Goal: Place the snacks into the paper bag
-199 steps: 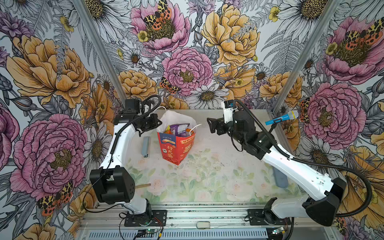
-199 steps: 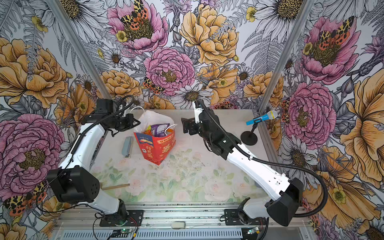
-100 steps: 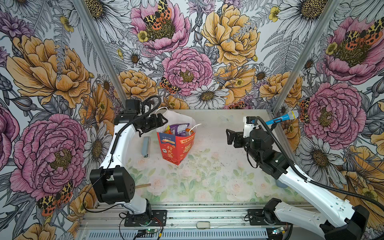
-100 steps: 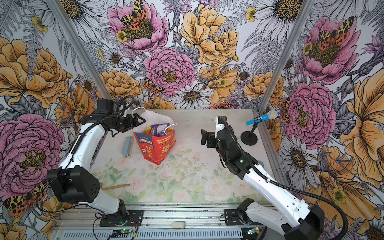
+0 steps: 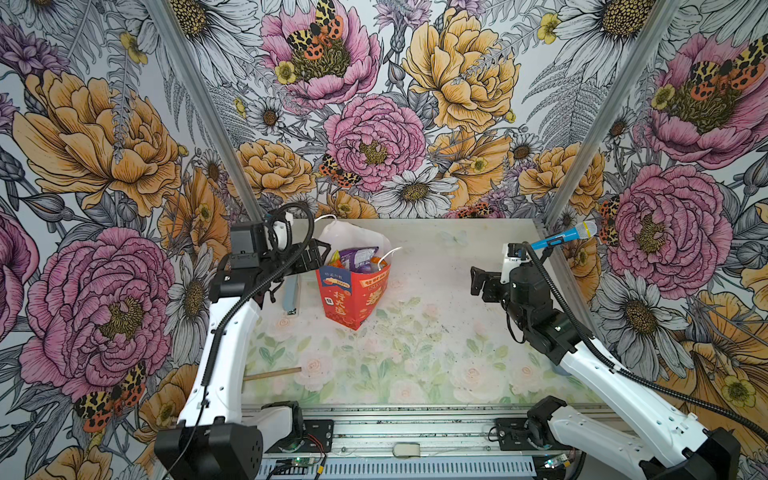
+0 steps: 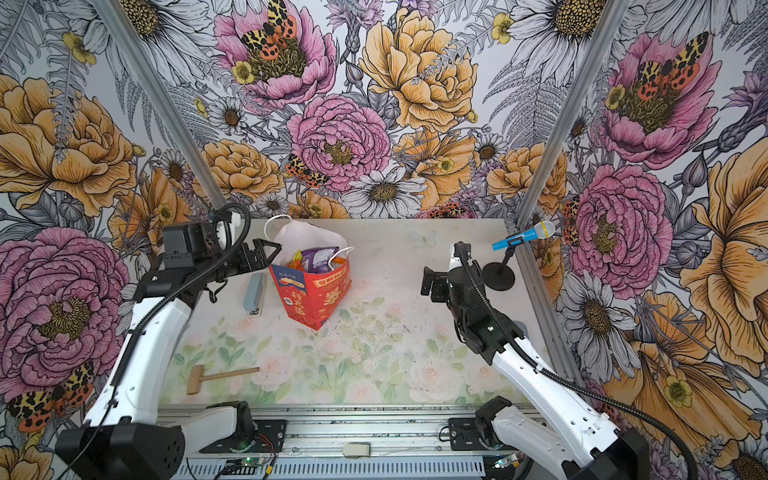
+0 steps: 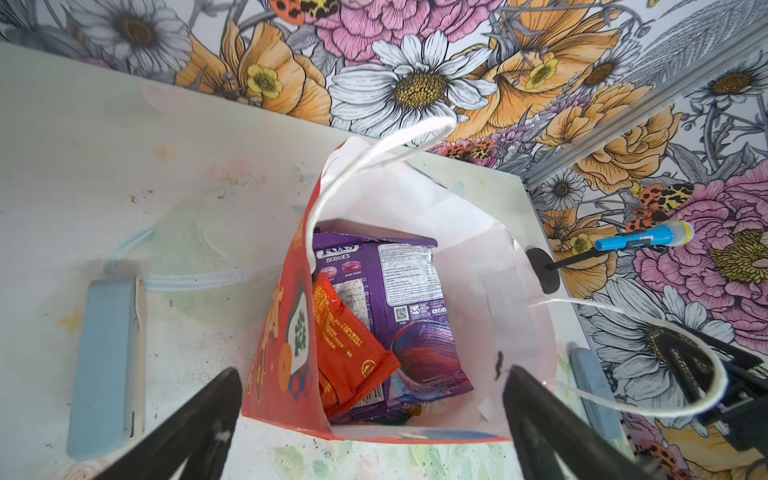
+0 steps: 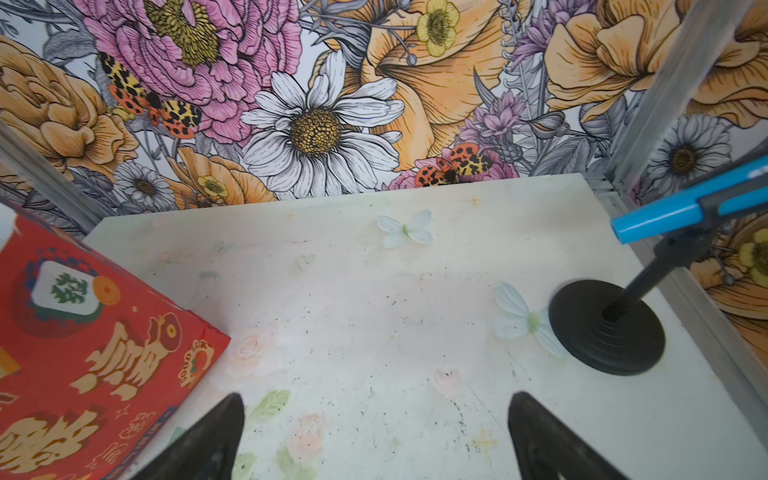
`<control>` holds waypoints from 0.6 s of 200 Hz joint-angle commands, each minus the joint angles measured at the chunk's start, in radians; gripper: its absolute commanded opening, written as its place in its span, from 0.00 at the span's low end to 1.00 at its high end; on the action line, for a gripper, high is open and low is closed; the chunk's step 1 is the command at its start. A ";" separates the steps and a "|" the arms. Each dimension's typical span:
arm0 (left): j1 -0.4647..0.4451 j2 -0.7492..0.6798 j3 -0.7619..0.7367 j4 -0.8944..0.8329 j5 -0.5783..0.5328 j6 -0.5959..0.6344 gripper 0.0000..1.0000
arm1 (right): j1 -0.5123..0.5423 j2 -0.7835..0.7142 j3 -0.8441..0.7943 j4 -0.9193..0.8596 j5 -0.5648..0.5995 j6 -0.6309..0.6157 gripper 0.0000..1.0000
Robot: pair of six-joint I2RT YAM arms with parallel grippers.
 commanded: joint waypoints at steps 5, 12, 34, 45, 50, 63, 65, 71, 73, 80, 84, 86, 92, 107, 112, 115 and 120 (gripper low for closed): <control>0.010 -0.155 -0.162 0.205 -0.120 -0.011 0.99 | -0.063 -0.013 -0.068 0.021 0.039 -0.041 1.00; 0.009 -0.195 -0.211 0.251 -0.148 -0.006 0.99 | -0.083 -0.008 -0.092 0.041 0.054 -0.047 1.00; 0.006 -0.291 -0.367 0.400 -0.233 0.004 0.99 | -0.127 0.000 -0.191 0.170 0.120 -0.092 1.00; 0.006 -0.323 -0.440 0.475 -0.251 0.026 0.99 | -0.137 0.003 -0.252 0.273 0.178 -0.120 1.00; 0.006 -0.334 -0.476 0.514 -0.247 0.037 0.99 | -0.140 0.005 -0.283 0.324 0.212 -0.130 1.00; -0.001 -0.362 -0.573 0.619 -0.241 0.069 0.99 | -0.156 0.021 -0.344 0.446 0.272 -0.167 1.00; -0.004 -0.368 -0.588 0.636 -0.244 0.073 0.99 | -0.158 0.025 -0.350 0.464 0.279 -0.175 1.00; -0.011 -0.382 -0.632 0.687 -0.261 0.085 0.99 | -0.163 0.041 -0.372 0.514 0.298 -0.198 1.00; -0.012 -0.388 -0.649 0.704 -0.266 0.090 0.99 | -0.165 0.046 -0.378 0.528 0.306 -0.205 1.00; -0.020 -0.406 -0.700 0.764 -0.279 0.116 0.99 | -0.171 0.072 -0.394 0.583 0.327 -0.229 1.00; -0.025 -0.416 -0.728 0.797 -0.282 0.131 0.99 | -0.177 0.089 -0.406 0.618 0.338 -0.246 1.00; -0.027 -0.421 -0.737 0.814 -0.284 0.140 0.99 | -0.179 0.097 -0.409 0.636 0.341 -0.252 1.00; -0.031 -0.431 -0.780 0.867 -0.293 0.165 0.99 | -0.190 0.126 -0.427 0.694 0.343 -0.274 1.00; -0.034 -0.428 -0.853 0.972 -0.358 0.184 0.99 | -0.222 0.198 -0.456 0.817 0.307 -0.302 1.00; -0.034 -0.416 -0.862 0.986 -0.383 0.181 0.99 | -0.236 0.226 -0.464 0.877 0.287 -0.306 1.00; -0.031 -0.406 -0.864 0.986 -0.393 0.180 0.99 | -0.245 0.243 -0.467 0.900 0.275 -0.308 1.00; -0.031 -0.385 -0.864 0.986 -0.404 0.181 0.99 | -0.257 0.269 -0.473 0.948 0.247 -0.309 1.00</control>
